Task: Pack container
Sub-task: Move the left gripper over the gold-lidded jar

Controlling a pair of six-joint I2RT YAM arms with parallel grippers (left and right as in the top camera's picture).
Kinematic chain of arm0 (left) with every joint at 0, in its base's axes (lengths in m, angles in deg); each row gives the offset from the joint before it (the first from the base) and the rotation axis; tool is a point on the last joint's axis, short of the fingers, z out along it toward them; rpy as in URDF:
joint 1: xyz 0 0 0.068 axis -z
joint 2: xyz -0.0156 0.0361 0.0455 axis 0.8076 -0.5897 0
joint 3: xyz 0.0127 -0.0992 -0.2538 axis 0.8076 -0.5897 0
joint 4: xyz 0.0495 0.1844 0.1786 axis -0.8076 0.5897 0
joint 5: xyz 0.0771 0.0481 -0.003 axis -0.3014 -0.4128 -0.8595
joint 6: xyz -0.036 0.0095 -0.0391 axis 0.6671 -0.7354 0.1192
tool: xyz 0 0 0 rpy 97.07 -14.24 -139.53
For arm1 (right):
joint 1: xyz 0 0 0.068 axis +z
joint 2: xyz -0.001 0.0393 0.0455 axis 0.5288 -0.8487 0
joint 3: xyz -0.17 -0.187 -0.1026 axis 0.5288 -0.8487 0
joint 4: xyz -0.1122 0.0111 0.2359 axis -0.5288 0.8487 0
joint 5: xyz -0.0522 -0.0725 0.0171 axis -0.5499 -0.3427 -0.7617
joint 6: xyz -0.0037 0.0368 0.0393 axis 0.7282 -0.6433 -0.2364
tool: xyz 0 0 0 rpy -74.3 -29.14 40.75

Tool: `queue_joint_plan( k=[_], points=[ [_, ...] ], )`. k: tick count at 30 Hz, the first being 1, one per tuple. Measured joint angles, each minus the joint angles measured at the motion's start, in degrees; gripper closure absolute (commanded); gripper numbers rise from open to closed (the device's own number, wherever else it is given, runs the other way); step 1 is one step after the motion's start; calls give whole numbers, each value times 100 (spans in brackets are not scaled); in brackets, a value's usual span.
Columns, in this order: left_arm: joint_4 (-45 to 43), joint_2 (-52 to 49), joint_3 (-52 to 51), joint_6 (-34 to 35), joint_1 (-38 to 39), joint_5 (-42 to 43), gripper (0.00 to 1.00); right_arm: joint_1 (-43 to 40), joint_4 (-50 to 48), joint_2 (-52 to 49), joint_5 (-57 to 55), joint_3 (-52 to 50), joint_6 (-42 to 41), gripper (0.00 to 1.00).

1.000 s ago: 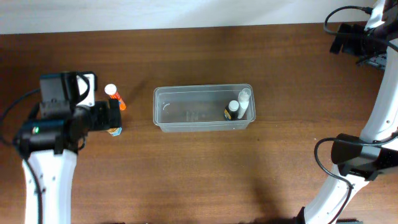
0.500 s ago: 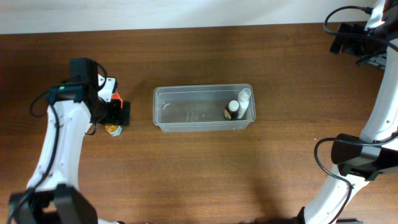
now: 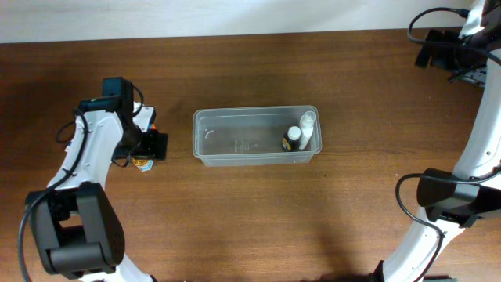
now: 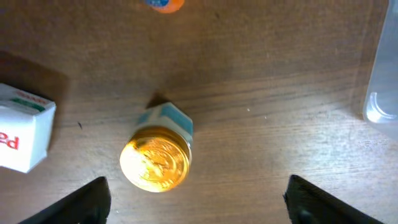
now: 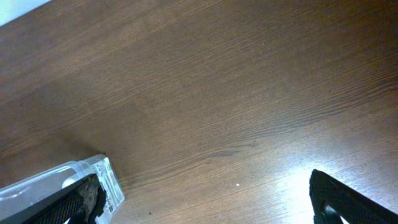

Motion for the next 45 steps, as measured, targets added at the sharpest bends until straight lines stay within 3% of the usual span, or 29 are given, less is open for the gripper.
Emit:
queue_joint_plan(
  k=[25,39,45],
  points=[
    [-120,-87,90,96,-76,334,11,0,-2,0,0,0,0,2],
    [140,1316,42,876,-184,271,11,0,-2,0,0,0,2,2],
    [372,1386,-153,1460,-352,85,11,0,-2,0,0,0,2,2]
  ],
)
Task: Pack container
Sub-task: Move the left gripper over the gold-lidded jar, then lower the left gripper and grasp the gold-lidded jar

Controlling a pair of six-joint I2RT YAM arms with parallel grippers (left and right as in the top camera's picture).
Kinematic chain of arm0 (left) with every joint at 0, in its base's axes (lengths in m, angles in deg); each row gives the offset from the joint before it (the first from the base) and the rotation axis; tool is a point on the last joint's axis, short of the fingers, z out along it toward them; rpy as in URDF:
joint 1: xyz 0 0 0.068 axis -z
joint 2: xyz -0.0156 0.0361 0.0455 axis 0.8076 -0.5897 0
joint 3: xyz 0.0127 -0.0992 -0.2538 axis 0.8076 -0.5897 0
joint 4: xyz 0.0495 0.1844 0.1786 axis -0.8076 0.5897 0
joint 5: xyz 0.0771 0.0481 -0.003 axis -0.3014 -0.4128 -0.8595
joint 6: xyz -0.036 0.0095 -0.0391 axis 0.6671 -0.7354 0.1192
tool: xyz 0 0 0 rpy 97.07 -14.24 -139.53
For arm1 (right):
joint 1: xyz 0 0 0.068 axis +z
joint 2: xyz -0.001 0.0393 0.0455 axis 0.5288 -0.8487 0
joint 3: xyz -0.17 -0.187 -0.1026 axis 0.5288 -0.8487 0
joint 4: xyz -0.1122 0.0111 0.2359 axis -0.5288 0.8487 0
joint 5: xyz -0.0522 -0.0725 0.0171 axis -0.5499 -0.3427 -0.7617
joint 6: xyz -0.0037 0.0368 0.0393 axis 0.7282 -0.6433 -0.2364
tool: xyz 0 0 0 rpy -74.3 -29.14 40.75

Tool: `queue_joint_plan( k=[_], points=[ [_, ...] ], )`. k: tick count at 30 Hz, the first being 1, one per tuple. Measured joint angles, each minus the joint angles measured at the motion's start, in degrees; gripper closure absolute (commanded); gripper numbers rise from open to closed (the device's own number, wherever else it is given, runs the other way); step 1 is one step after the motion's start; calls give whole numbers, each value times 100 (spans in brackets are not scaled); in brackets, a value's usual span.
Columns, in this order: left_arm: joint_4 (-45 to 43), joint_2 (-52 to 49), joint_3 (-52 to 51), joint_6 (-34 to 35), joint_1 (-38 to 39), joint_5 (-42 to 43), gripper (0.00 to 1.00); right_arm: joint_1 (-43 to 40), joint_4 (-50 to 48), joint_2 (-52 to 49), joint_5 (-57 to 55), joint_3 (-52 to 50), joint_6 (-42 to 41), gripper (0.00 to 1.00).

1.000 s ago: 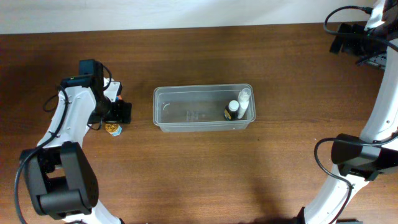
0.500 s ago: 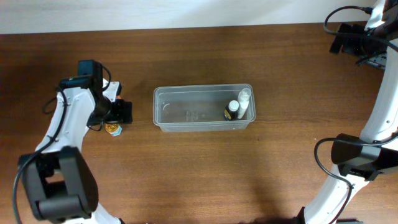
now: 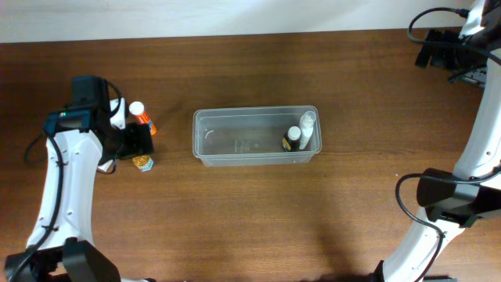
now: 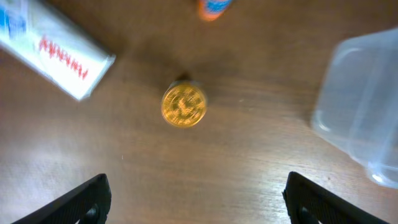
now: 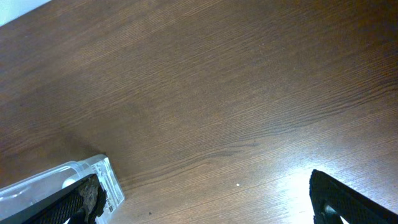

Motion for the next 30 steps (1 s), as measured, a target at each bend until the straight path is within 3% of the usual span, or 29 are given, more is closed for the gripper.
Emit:
queue_joint_plan(
  k=[9,17,30],
  points=[
    [-1040,-2,-1211,1150,-197,-122,11,0,0,0,0,0,-2,2],
    [-1871,-2,-1659,2052,-197,-125,11,0,0,0,0,0,2,2],
    [-2774,-2,-2179,2369,-197,-125,11,0,0,0,0,0,-2,2]
  ],
)
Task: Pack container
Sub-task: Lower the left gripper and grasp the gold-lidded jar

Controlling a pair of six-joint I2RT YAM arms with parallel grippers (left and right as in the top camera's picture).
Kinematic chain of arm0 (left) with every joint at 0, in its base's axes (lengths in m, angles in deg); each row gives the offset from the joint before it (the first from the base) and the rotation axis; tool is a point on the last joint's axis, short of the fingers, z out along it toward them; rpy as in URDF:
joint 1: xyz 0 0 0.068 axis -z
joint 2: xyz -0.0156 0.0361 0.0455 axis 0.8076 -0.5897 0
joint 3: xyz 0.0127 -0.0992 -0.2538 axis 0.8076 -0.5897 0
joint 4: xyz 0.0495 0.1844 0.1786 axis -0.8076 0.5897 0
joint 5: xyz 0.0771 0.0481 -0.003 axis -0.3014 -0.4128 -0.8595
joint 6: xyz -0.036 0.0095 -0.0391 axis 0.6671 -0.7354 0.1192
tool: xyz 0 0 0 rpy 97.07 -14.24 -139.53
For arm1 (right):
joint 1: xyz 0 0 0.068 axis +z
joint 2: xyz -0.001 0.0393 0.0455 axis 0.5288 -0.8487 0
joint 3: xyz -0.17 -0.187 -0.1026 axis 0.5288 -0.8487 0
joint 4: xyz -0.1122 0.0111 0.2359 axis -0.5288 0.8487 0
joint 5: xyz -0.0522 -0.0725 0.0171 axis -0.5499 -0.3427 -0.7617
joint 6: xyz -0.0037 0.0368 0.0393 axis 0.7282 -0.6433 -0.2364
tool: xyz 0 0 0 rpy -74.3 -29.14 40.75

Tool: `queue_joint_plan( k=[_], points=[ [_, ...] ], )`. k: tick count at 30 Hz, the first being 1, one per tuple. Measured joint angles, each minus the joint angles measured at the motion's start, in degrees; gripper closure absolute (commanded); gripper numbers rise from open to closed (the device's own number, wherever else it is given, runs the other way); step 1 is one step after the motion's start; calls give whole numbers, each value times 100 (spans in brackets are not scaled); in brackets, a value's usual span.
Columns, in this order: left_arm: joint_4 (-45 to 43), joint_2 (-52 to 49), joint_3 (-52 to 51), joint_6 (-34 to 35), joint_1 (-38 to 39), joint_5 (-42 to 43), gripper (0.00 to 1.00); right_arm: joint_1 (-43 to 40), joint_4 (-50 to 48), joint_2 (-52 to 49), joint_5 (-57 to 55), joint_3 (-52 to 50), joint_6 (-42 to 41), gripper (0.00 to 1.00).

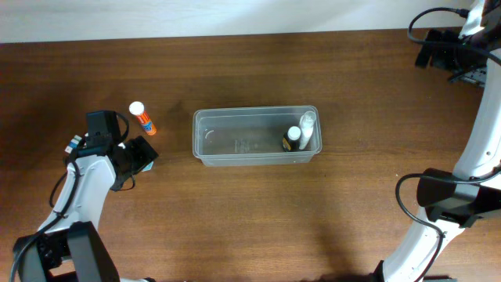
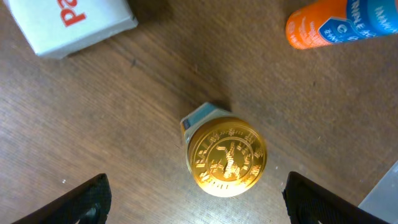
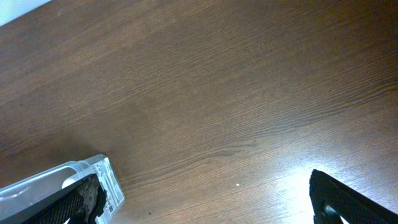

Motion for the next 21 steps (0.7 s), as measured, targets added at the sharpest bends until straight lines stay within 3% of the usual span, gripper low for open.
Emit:
queue_joint_plan(
  k=[17,21],
  points=[
    [-638,-352,-72,-205,0,-131,11,0,0,0,0,0,0,2],
    [-658,-586,-72,-389,0,-133,30,0,0,0,0,0,0,2]
  ],
)
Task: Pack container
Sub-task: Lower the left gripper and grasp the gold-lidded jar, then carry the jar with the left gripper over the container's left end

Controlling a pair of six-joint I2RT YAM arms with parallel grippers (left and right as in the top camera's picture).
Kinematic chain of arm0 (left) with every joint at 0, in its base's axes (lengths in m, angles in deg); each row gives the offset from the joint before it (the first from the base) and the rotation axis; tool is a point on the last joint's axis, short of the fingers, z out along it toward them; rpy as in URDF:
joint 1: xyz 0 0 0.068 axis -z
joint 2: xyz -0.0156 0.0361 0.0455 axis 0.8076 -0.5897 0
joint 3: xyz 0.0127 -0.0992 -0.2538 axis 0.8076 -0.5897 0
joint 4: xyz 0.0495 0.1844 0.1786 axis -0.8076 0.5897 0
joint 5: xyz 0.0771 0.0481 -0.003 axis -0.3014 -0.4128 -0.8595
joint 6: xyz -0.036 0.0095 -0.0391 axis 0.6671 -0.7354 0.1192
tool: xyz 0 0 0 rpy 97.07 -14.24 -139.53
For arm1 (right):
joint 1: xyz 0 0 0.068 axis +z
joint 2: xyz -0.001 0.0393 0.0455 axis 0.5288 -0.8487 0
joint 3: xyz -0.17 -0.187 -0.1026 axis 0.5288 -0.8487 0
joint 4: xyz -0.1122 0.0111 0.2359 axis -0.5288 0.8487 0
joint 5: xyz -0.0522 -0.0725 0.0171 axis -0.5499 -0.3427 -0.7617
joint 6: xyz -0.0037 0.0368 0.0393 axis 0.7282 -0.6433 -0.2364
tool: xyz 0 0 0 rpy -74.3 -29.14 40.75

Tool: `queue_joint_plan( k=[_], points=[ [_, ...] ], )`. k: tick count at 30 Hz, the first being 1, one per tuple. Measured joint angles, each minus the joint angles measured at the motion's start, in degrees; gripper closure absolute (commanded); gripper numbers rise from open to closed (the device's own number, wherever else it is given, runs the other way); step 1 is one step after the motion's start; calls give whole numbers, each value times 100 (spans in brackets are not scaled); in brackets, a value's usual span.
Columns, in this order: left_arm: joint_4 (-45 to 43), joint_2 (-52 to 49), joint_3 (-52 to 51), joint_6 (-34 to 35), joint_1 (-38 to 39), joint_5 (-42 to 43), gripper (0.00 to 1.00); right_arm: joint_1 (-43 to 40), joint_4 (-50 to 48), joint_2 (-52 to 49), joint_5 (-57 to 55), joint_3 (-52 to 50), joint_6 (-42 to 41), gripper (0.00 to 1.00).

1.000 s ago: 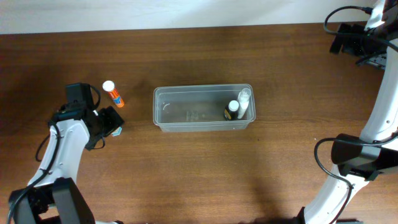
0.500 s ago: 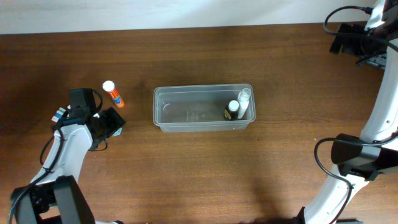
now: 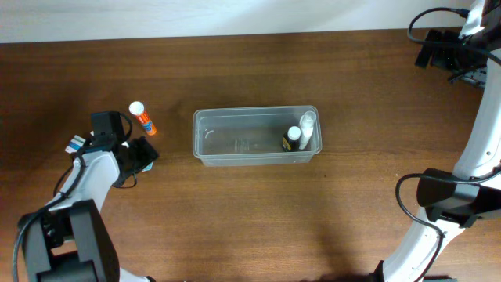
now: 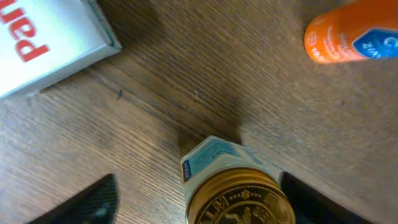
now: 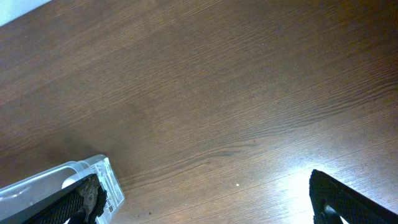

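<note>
A clear plastic container (image 3: 254, 135) stands mid-table, holding a dark white-capped bottle (image 3: 293, 138) and a white tube (image 3: 308, 125) at its right end. Left of it, my left gripper (image 3: 141, 154) is open and low over a gold-lidded jar (image 4: 236, 198). In the left wrist view the left gripper (image 4: 199, 202) has one finger on each side of the jar, the right finger close to it. The jar is hidden under the gripper in the overhead view. My right gripper (image 5: 205, 205) stays open, high at the table's far right corner, holding nothing.
An orange tube with a white cap (image 3: 142, 118) lies just behind the left gripper; its orange body (image 4: 351, 37) shows near the jar. A white box with red letters (image 4: 43, 43) lies to the jar's left. A container corner (image 5: 93, 180) shows in the right wrist view.
The left gripper has dropped lower over the gold-lidded jar, which now looks bigger and sits between the fingers at the bottom edge of the left wrist view. The right arm has not moved.
The left gripper stood open above the jar beside the white box. Then it was higher up, with the jar small in view. Then it was close above the jar again, and now its open fingers flank it. The right arm stayed still throughout.
</note>
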Motion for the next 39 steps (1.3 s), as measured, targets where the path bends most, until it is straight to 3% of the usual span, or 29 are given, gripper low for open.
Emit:
queue_joint_plan(
  k=[2,8,15,22,28,39],
  points=[
    [-24,-31,0,-94,0,2,41,0,0,0,0,0,0,2],
    [-22,-39,0,-302,0,-22,60,0,0,0,0,0,0,2],
    [33,-37,2,-372,0,-37,73,0,0,0,0,0,4,2],
    [431,-33,72,-374,0,-42,73,0,0,0,0,0,4,2],
    [1270,-37,323,-376,0,-37,73,0,0,0,0,0,0,2],
    [2415,275,1545,-817,173,-37,73,0,2,0,0,0,0,2]
  ],
)
